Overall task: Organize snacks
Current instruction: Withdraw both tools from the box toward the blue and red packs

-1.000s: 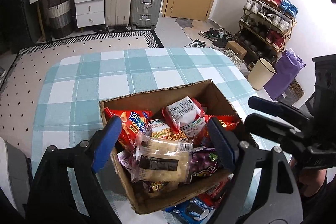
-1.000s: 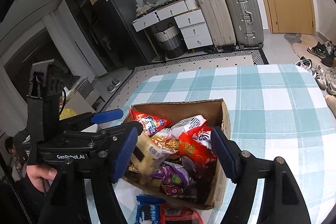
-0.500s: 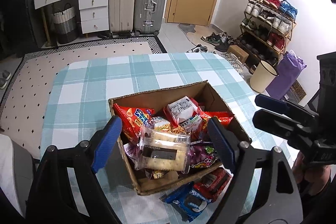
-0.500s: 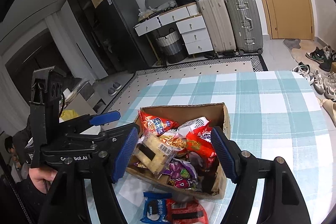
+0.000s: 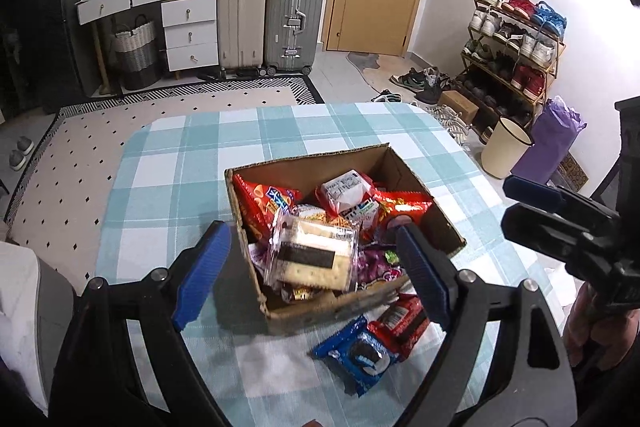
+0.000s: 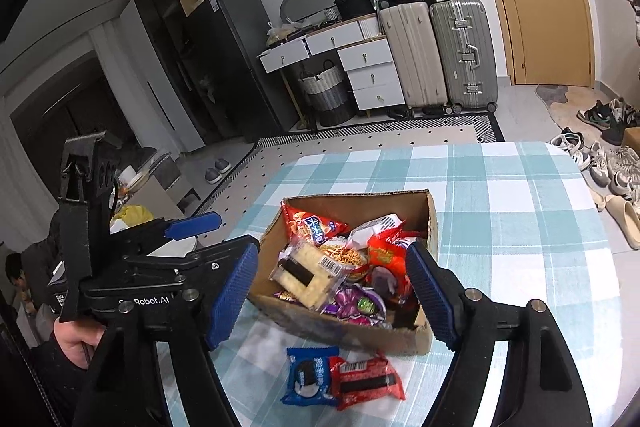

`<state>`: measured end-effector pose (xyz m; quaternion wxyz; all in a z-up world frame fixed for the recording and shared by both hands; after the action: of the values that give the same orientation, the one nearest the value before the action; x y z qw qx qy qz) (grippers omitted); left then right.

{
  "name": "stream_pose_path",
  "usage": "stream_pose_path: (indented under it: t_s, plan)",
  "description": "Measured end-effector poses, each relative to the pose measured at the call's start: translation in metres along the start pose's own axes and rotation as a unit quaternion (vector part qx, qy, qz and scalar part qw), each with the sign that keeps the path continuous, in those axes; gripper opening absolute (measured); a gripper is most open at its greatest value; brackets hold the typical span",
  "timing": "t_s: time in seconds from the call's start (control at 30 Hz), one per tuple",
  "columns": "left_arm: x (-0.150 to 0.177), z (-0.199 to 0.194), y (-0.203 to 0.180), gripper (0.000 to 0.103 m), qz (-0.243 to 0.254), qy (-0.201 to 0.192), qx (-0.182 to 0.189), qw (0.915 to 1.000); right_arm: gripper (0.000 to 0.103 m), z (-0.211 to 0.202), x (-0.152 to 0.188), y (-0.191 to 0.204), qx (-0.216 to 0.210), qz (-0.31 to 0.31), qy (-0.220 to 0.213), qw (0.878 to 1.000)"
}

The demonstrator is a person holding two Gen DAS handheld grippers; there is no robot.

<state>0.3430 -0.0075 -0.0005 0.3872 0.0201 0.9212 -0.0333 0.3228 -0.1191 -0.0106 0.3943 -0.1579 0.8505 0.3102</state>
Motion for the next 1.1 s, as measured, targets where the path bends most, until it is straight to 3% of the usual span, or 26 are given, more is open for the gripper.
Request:
stream_pose_path:
  t_s: [0.2, 0.57, 1.1]
  plan:
    - [0.017, -0.021, 0.000, 0.085, -0.004, -0.005, -0.007, 1.0000, 0.084, -0.017, 0.010, 0.011, 0.005, -0.004, -0.007, 1.000]
    - [0.052, -0.053, 0.005, 0.101, -0.023, -0.019, -0.015, 0.9994, 0.089, -0.048, 0.038, 0.027, 0.017, -0.011, -0.020, 1.000]
    - [0.122, -0.054, 0.005, 0.102, -0.044, -0.001, -0.013, 0.9989, 0.099, -0.064, 0.099, 0.027, 0.041, -0.010, -0.013, 0.999]
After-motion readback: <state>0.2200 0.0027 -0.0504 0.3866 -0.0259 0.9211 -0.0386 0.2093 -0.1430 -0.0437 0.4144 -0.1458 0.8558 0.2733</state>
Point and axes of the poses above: each gripper's, at about its wrist camera, not at the fingertips, and z roughly the way its jaws point, y to its left, x to its underside, the point moved 10 cm from there along z, roughly the way its jaws point, and after that the axes turned 7 degrees about -x, right-handed, at the moved point
